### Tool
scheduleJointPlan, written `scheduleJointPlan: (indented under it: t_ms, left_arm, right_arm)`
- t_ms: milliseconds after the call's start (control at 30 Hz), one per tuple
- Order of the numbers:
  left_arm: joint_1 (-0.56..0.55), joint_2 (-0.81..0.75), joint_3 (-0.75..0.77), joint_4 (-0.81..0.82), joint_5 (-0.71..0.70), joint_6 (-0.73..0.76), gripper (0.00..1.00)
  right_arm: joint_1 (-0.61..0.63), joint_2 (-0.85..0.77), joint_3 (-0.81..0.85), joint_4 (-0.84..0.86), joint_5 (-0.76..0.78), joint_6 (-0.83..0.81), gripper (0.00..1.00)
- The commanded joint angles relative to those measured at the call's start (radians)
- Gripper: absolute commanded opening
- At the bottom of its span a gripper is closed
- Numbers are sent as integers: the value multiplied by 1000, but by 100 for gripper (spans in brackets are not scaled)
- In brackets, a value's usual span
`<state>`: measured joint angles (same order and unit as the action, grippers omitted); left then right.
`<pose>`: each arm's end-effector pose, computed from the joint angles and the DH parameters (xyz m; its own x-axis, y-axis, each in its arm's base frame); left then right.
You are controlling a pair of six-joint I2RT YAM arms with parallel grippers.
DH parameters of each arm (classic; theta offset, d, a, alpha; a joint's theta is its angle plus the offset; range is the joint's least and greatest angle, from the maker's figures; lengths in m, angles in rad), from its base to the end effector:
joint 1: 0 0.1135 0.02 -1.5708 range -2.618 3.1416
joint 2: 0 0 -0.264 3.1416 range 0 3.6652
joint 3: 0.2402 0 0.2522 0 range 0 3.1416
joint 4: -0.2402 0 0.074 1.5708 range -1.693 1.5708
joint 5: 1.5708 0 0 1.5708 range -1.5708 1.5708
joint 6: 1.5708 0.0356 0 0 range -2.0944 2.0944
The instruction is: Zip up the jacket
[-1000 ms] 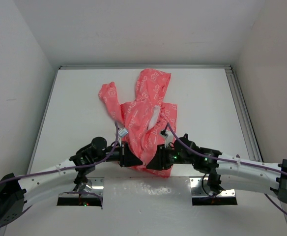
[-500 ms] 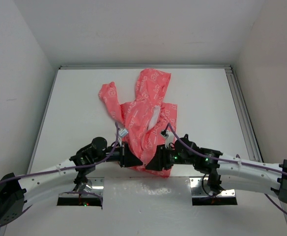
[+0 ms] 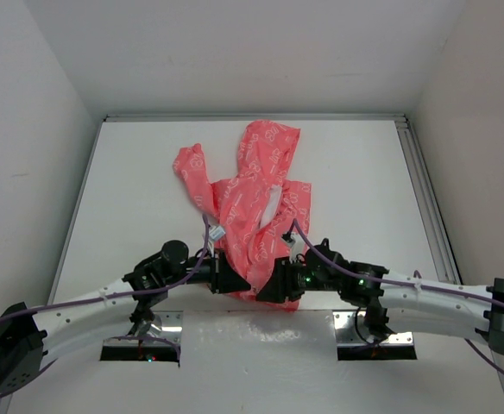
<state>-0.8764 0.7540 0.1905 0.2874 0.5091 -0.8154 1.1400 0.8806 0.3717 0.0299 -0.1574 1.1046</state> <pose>0.0940 -0.1400 0.1855 -0.8265 -0.0008 -0.5629 0.5388 0.2885 -0.7915 0.0751 0.1767 0.1998 -0.9400 0.0673 -0.3344 -0.2575 0.5027 0.8252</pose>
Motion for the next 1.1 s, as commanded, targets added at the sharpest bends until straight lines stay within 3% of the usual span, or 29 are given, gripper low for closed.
scheduleJointPlan:
  t_ms: [0, 800, 1067]
  left_arm:
    - [-12, 10, 6, 42, 16, 12, 0]
    - [-12, 10, 21, 29, 22, 15, 0]
    - [-12, 13, 15, 41, 29, 12, 0]
  right_arm:
    - [21, -6, -14, 48, 10, 21, 42]
    - [44, 12, -92, 130, 56, 58, 44]
    - [72, 53, -93, 231, 25, 72, 46]
